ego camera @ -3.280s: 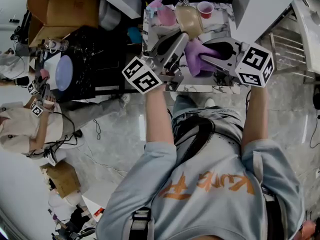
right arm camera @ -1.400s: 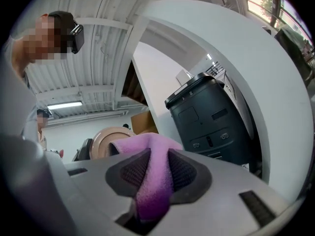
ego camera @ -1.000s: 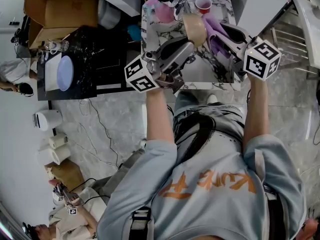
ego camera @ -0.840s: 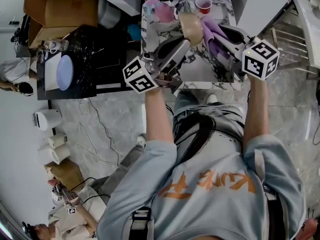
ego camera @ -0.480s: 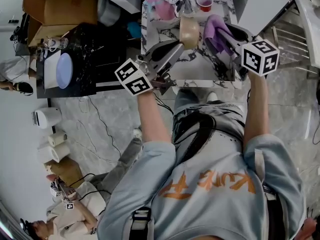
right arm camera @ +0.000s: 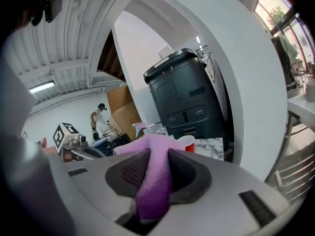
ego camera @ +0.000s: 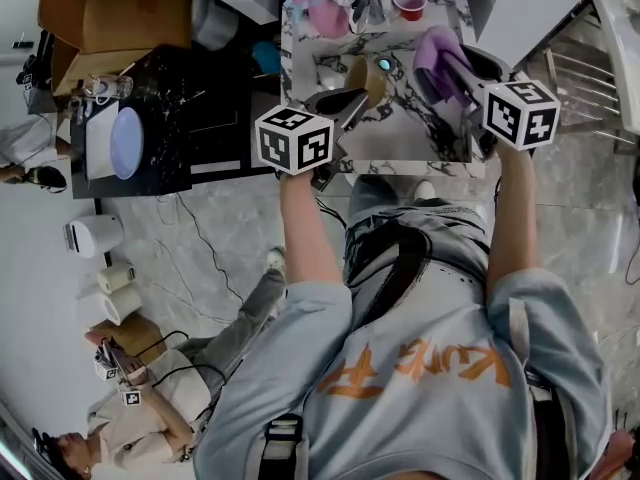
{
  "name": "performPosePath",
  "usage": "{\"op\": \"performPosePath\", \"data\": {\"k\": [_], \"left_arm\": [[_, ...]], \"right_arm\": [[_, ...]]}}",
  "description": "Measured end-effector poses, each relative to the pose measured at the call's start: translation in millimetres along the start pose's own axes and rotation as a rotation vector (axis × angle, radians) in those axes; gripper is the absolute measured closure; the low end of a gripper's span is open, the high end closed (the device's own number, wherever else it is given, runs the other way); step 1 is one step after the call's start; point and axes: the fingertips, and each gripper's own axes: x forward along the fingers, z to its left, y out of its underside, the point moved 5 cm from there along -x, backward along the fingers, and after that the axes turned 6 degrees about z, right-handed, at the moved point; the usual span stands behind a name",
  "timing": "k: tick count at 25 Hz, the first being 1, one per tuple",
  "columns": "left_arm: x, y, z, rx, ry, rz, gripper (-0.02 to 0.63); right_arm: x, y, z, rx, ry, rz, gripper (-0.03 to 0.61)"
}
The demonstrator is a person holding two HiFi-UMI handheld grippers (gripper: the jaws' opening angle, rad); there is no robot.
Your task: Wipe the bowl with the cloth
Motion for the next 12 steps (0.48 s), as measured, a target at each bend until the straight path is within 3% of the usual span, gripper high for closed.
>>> {"op": "performPosePath", "data": {"k": [4, 12], "left_arm": [[14.5, 5.7, 11.5, -0.027, -0.043, 0.059, 0.586], [50.0, 37.1, 41.4, 0.033, -0.183, 0.299, 0.588]], "right_arm": [[-2.3, 2.3, -7.7, 0.014, 0.020, 0.000, 0.454], [-6.4, 8.1, -27.1, 0.068, 0.070, -0.013, 0.454]]}}
